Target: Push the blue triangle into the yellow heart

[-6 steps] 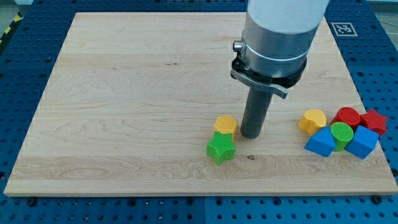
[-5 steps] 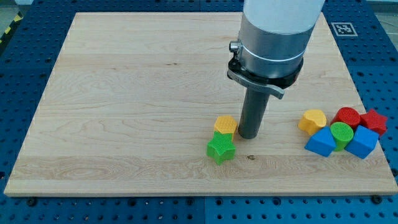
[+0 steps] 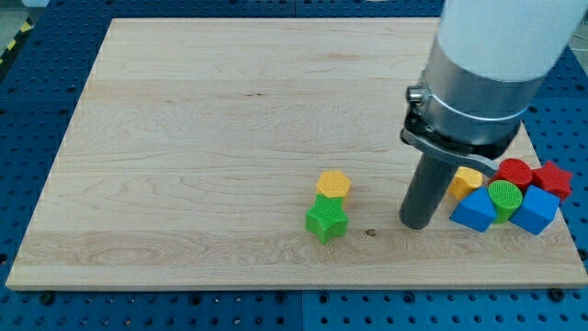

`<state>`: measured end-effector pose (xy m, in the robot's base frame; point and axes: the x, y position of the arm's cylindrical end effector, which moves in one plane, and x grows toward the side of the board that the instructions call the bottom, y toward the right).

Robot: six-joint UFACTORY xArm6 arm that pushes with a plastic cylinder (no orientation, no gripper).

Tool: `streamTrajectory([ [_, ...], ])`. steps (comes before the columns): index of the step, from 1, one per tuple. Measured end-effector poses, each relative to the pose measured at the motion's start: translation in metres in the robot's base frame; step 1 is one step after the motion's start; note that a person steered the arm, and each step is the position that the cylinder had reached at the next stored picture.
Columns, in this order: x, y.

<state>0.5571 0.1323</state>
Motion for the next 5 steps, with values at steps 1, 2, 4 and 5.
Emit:
streamTrajectory([
  [1, 0.015, 0.028],
  [2, 0.024, 0.037],
  [4, 0.032, 0.051],
  [5, 0.009, 0.074],
])
